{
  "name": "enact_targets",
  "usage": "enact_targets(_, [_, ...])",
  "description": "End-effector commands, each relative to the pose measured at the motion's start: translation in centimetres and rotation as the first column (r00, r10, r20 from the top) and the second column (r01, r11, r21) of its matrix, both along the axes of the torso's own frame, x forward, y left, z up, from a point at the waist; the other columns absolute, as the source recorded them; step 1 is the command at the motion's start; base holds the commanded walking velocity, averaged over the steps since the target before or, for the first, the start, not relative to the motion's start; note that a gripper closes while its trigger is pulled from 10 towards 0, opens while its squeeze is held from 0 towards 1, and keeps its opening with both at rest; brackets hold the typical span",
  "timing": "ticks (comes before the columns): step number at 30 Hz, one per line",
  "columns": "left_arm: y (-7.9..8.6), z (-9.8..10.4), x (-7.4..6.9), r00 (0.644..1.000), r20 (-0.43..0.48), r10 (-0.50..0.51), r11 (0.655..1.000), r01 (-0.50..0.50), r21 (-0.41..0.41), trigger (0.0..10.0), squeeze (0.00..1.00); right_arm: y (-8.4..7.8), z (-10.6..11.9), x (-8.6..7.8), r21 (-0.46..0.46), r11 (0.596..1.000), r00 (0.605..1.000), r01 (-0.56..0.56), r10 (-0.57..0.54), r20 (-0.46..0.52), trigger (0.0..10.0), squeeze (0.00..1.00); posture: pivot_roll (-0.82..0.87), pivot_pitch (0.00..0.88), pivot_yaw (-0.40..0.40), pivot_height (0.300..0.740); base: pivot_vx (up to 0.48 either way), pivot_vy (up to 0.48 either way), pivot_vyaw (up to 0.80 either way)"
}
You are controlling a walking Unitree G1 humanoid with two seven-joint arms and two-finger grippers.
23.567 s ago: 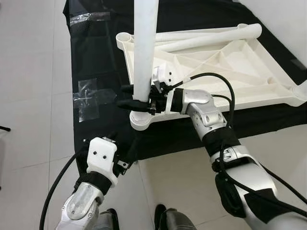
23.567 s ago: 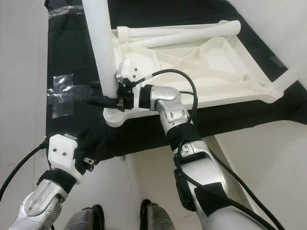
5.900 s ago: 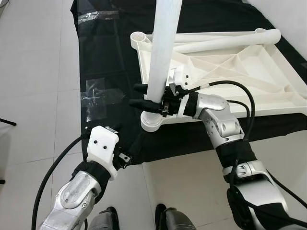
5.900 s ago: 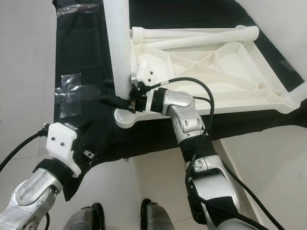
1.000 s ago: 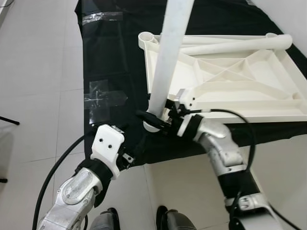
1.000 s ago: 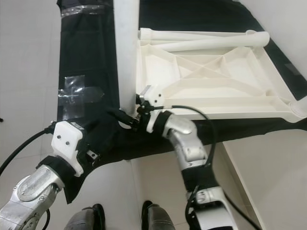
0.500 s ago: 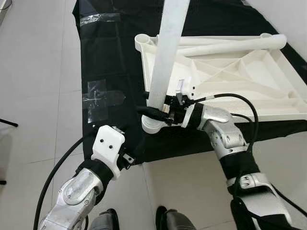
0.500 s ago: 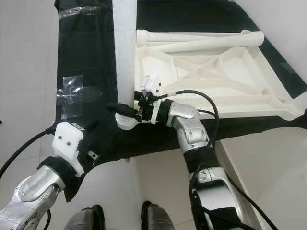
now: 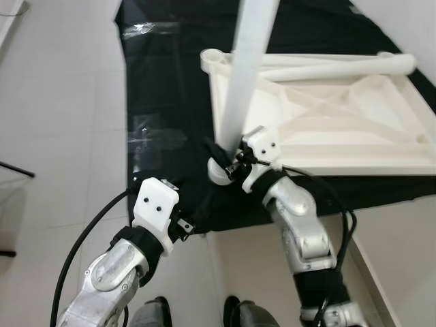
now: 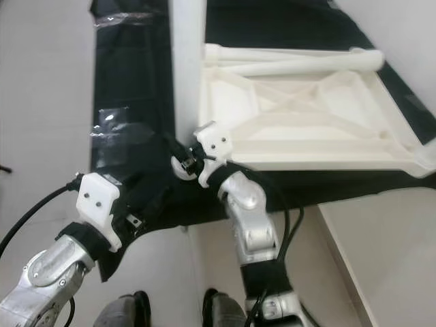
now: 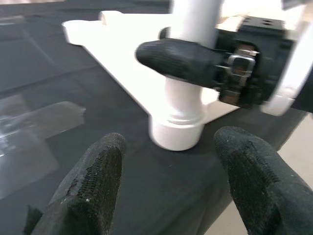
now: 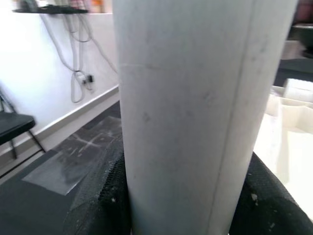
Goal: Building children table
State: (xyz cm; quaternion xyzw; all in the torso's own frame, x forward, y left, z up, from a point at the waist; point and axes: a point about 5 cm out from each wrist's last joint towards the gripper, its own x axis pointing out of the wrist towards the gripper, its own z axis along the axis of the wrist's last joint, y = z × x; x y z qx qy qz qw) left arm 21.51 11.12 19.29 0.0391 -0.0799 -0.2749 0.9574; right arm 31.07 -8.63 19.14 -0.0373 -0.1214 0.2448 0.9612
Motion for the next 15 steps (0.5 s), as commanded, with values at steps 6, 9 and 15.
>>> enact_targets(6, [-0.3, -0.2, -0.1, 1.000, -0.016, -0.022, 1.000, 0.022, -0.009, 10.0, 0.00, 0.4, -1.7, 0.7, -0.038, 0.988, 0.984, -0.147, 0.142, -0.112, 10.0, 0.00, 0.08, 0.255, -0.091, 0.740, 0.000, 0.000, 0.00])
enact_targets(9, [-0.2, -0.3, -0.1, 1.000, -0.016, -0.019, 1.000, 0.019, -0.008, 10.0, 0.00, 1.1, -1.1, 0.4, -0.083, 0.926, 0.926, -0.369, 0.359, -0.116, 10.0, 1.00, 0.08, 0.253, -0.088, 0.740, 0.000, 0.000, 0.00])
enact_targets(15, [-0.3, -0.2, -0.1, 1.000, -0.016, -0.022, 1.000, 0.021, -0.014, 10.0, 0.00, 0.5, 0.9, 1.1, -0.139, 0.809, 0.820, -0.571, 0.555, -0.138, 10.0, 0.00, 0.08, 0.252, -0.089, 0.740, 0.000, 0.000, 0.00])
